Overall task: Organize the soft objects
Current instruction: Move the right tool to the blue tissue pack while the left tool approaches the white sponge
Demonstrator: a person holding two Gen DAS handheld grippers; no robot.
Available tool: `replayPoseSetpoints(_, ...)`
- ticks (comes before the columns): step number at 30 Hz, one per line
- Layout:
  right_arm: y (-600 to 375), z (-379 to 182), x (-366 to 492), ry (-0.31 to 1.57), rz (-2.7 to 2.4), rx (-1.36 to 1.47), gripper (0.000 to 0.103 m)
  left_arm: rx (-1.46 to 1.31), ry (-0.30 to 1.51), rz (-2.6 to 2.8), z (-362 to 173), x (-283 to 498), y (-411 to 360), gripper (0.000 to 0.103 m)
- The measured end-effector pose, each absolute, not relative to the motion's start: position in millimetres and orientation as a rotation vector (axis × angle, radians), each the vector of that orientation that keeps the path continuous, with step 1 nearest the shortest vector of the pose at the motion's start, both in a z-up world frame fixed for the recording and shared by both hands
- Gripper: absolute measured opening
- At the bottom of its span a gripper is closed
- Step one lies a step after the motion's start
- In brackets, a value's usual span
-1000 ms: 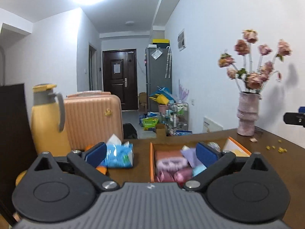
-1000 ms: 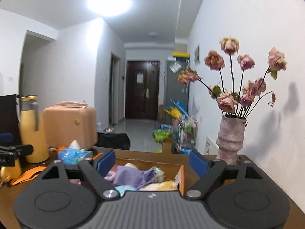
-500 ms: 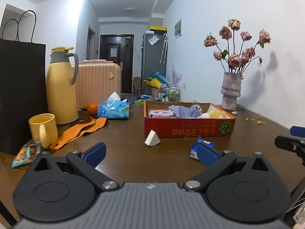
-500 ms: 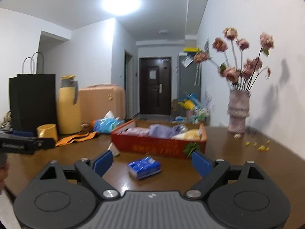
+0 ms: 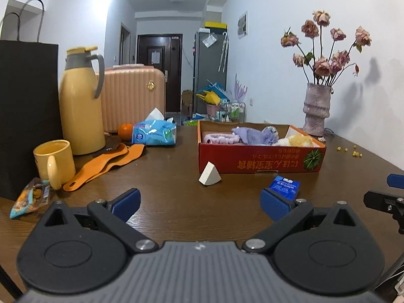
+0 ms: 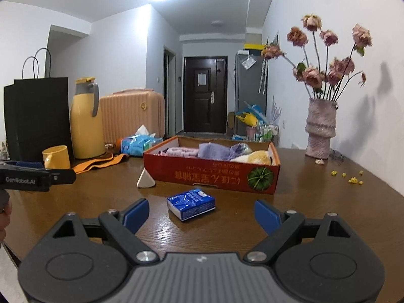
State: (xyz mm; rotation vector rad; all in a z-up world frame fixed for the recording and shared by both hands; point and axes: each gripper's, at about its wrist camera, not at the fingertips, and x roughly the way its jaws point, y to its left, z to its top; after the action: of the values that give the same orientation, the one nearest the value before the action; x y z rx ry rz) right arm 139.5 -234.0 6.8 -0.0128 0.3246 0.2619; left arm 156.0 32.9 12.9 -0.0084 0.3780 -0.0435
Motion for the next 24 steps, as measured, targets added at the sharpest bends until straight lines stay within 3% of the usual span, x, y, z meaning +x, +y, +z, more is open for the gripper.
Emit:
replayPoseSetpoints(8, -220, -11, 193, 0.422, 0.284, 0.02, 0.09, 0.017, 0.452, -0.054, -6, 212, 35, 0.102)
replayPoseSetpoints(16, -189, -36, 249, 0.536, 0.325, 0.032, 0.089, 0.057, 0.58, -0.14, -26, 293, 34, 0.086)
replayPoseSetpoints(22, -175, -44, 286, 0.57, 0.302, 0.018, 0.089, 0.099, 0.601, -0.176, -38, 341, 28, 0.085)
replayPoseSetpoints(24, -172, -47, 297, 0.583, 0.296, 0.009, 0.088, 0.117, 0.619, -0.178, -42, 356, 25, 0.08)
